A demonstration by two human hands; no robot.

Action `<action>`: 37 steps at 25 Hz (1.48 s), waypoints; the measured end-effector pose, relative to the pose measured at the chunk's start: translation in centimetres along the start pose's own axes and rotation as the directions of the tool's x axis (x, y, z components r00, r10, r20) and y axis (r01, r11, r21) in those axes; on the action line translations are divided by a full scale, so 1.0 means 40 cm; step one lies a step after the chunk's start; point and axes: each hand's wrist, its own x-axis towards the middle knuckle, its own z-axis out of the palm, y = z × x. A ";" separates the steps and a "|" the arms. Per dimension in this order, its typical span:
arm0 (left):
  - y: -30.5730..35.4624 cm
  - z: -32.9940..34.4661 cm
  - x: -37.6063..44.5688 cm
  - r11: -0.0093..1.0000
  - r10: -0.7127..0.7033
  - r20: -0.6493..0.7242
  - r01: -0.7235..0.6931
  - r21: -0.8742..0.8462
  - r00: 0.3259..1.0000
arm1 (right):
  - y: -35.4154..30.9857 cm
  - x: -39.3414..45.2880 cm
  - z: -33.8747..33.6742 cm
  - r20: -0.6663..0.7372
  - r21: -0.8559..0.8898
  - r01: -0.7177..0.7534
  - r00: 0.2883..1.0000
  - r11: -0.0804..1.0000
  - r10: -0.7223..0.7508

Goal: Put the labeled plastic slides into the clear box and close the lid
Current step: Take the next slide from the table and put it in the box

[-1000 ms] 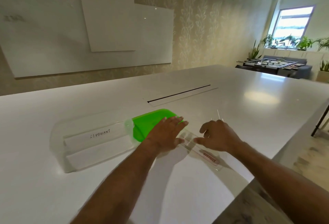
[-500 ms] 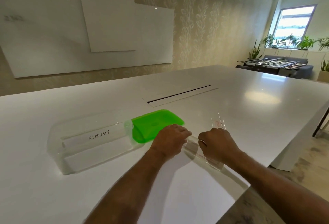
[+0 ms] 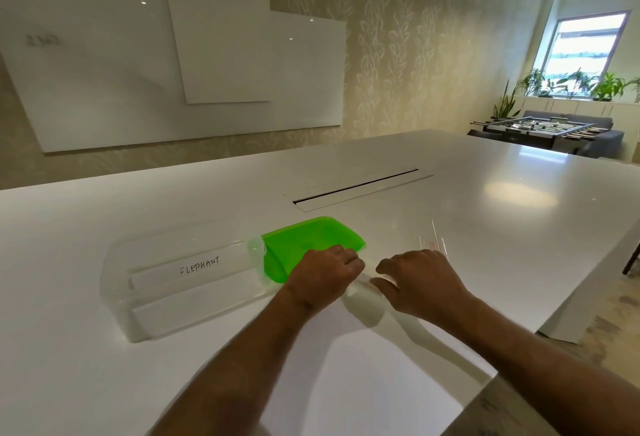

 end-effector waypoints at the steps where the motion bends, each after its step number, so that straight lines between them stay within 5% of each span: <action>1: -0.007 -0.003 -0.006 1.000 0.004 -0.023 -0.004 0.010 1.000 | 0.006 0.005 -0.011 -0.014 0.117 -0.044 0.999 0.992 0.046; 4: -0.030 -0.010 -0.022 1.000 -0.026 -0.126 0.026 -0.001 0.992 | 0.046 0.028 -0.025 -0.151 0.525 -0.137 0.956 0.840 0.250; 6: -0.044 -0.015 -0.033 0.999 -0.039 -0.191 0.037 -0.011 0.981 | 0.087 0.053 -0.013 -0.091 0.773 -0.160 0.930 0.614 0.356; 7: -0.051 -0.019 -0.038 0.999 -0.045 -0.212 0.042 -0.017 0.976 | 0.104 0.058 -0.009 -0.071 0.797 -0.136 0.947 0.588 0.314; 10: -0.064 -0.033 -0.050 0.998 -0.054 -0.270 0.039 -0.058 0.961 | 0.140 0.071 0.031 -0.094 0.513 0.113 0.993 0.851 -0.076; 13: -0.066 -0.041 -0.057 0.990 -0.082 -0.325 0.041 -0.132 0.942 | 0.121 0.099 0.060 -0.067 0.309 0.306 0.951 0.900 -0.301; 19: -0.084 -0.054 -0.086 0.926 -0.190 -0.340 0.053 -0.373 0.921 | 0.045 0.147 0.042 -0.222 0.278 0.446 0.891 0.851 -0.395; 23: -0.092 -0.070 -0.106 0.851 -0.323 -0.359 0.103 -0.515 0.876 | 0.025 0.168 0.010 -0.166 0.334 0.409 0.912 0.849 -0.374; 28: -0.113 -0.144 -0.147 0.578 -0.463 -0.270 0.057 -0.814 0.845 | 0.021 0.223 -0.041 -0.199 0.340 0.428 0.903 0.837 -0.380; 31: -0.130 -0.200 -0.166 0.508 -0.477 -0.283 -0.001 -0.861 0.832 | 0.022 0.266 -0.062 -0.184 0.362 0.412 0.911 0.836 -0.369; 35: -0.171 -0.252 -0.206 0.325 -0.652 -0.218 0.008 -0.946 0.726 | 0.005 0.326 -0.073 -0.195 0.335 0.418 0.908 0.845 -0.372; 37: -0.190 -0.278 -0.222 0.329 -0.717 -0.224 0.037 -0.944 0.660 | -0.018 0.354 -0.074 -0.190 0.312 0.424 0.904 0.850 -0.382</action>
